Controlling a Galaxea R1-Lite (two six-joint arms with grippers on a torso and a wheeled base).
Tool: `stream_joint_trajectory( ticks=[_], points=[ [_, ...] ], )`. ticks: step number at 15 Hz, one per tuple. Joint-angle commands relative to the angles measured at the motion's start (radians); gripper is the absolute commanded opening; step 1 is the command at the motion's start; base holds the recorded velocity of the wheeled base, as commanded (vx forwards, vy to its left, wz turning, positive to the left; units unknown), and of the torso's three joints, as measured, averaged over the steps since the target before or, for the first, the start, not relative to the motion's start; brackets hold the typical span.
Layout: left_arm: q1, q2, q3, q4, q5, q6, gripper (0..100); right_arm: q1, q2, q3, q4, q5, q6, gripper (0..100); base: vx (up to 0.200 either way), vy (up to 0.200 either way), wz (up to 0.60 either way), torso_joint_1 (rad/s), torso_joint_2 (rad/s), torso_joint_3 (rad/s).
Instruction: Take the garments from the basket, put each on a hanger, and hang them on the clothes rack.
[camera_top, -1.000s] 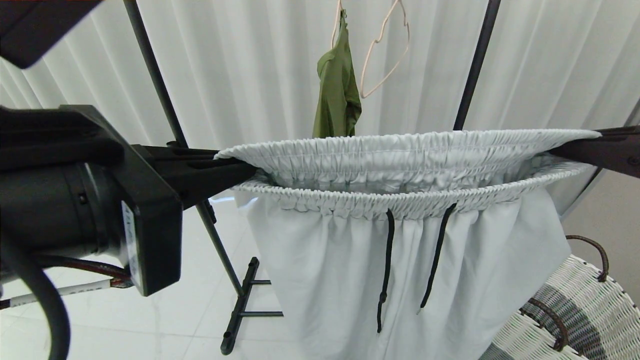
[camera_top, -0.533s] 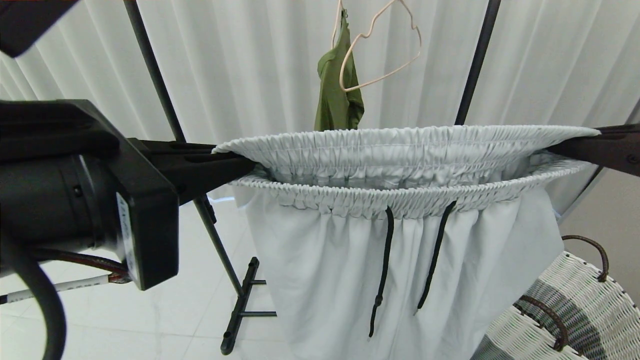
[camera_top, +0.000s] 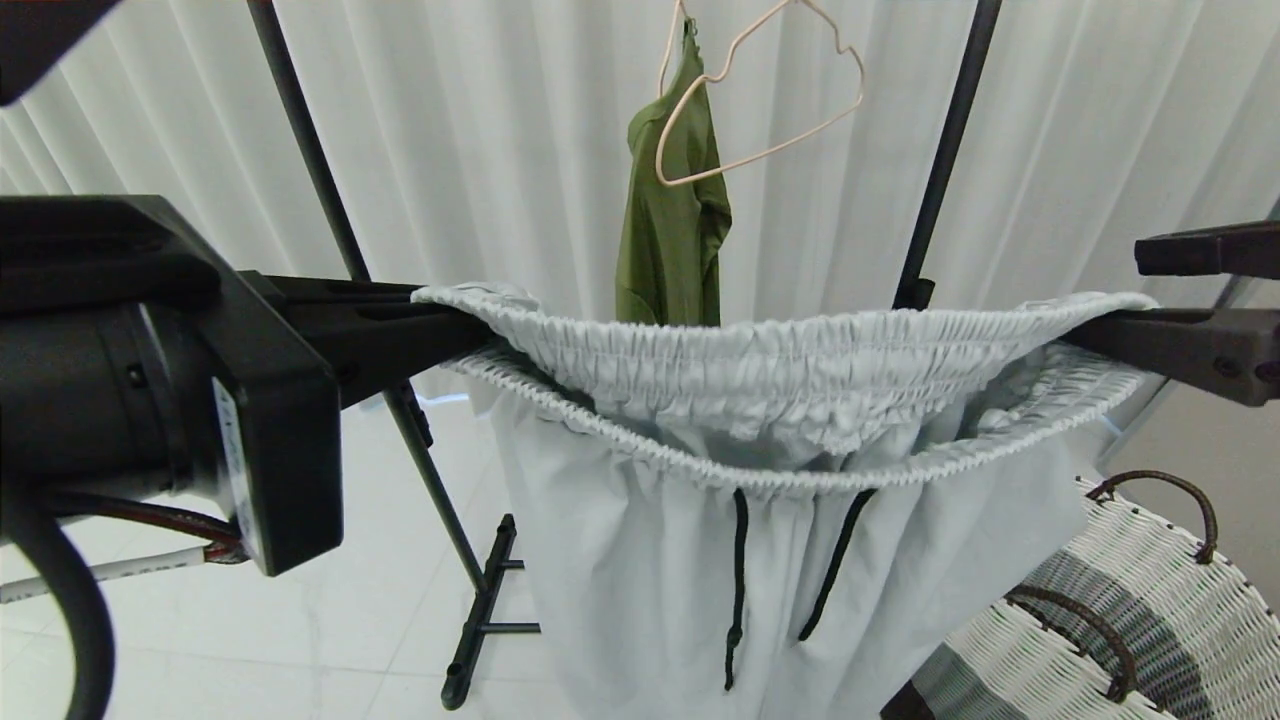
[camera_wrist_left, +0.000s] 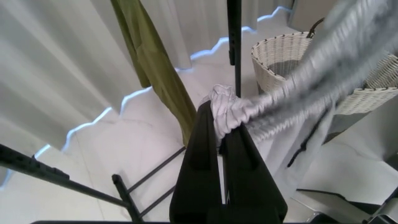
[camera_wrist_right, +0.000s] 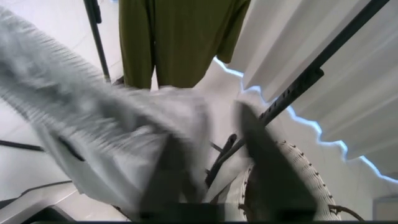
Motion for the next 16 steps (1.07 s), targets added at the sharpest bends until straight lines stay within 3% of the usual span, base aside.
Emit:
stream_joint_trajectory(
  ticks=[1, 6, 11, 13, 16],
  points=[
    [0.001, -0.002, 0.001, 0.000, 0.000, 0.000, 0, 0.001, 0.002, 0.002, 0.000, 0.001, 0.000, 100, 0.000, 0.000, 0.00, 0.000, 0.00, 0.000],
    [0.118, 0.004, 0.003, -0.017, 0.022, 0.003, 0, 0.010, -0.017, 0.005, -0.002, 0.015, 0.000, 100, 0.000, 0.000, 0.00, 0.000, 0.00, 0.000],
    [0.131, 0.001, 0.012, -0.017, 0.052, 0.003, 0, 0.004, -0.029, 0.026, 0.003, 0.013, 0.000, 100, 0.000, 0.000, 0.00, 0.000, 0.00, 0.000],
    [0.144, -0.012, 0.029, -0.025, 0.052, 0.017, 0, -0.077, -0.024, 0.046, 0.027, -0.057, -0.004, 100, 0.000, 0.000, 0.00, 0.000, 0.00, 0.000],
    [0.176, -0.019, 0.072, -0.138, 0.052, 0.082, 0, -0.192, -0.028, 0.049, 0.098, -0.137, -0.042, 100, 0.000, 0.000, 0.00, 0.000, 0.00, 0.000]
  ],
)
